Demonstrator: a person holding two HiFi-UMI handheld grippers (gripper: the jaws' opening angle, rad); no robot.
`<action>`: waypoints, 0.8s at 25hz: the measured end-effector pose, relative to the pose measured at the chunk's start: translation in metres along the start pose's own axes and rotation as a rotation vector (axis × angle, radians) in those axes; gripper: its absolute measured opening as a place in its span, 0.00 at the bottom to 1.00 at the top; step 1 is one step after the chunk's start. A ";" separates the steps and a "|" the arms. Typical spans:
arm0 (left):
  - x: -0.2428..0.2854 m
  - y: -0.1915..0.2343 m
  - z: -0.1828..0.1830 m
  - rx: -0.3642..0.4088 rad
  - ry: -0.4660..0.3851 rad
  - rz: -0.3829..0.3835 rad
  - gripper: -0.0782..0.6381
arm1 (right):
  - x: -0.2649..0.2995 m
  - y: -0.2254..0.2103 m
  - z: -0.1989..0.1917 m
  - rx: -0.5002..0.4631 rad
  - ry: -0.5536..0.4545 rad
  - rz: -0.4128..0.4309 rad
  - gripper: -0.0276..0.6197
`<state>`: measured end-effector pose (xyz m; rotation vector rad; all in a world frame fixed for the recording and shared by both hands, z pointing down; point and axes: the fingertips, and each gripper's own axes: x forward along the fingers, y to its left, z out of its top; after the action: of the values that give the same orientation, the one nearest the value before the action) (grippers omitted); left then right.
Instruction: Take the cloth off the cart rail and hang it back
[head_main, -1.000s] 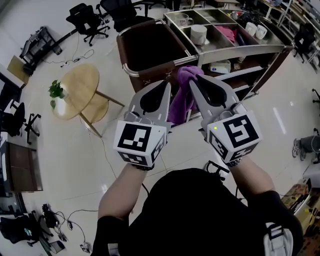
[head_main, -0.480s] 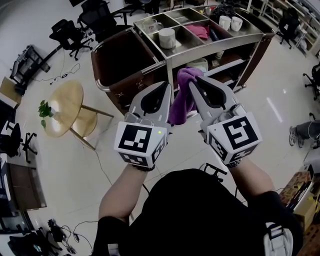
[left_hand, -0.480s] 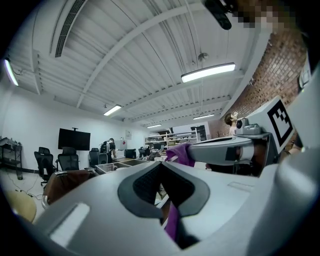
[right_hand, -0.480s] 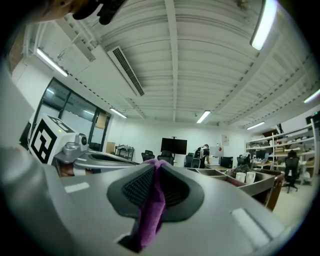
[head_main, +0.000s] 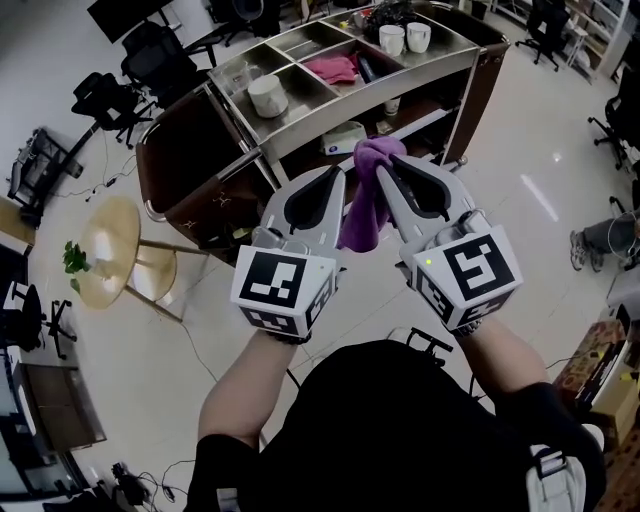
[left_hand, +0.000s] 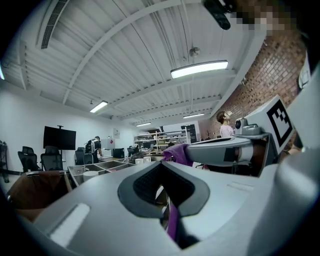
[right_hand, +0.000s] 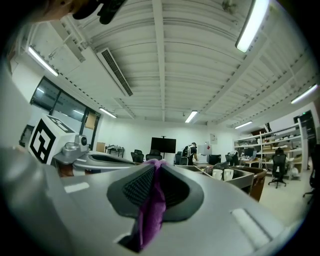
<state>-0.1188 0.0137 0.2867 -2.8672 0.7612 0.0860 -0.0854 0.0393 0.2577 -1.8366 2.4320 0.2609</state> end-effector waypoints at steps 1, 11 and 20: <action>0.010 -0.006 -0.002 0.002 0.001 -0.010 0.09 | -0.003 -0.011 -0.003 0.002 0.000 -0.009 0.10; 0.045 -0.007 -0.046 -0.005 -0.005 -0.135 0.09 | 0.003 -0.039 -0.050 -0.003 0.012 -0.128 0.10; 0.124 -0.067 -0.048 -0.032 -0.006 -0.248 0.09 | -0.039 -0.123 -0.059 -0.024 0.056 -0.237 0.10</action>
<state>0.0227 0.0015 0.3313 -2.9631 0.4011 0.0738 0.0457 0.0326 0.3115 -2.1454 2.2242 0.2243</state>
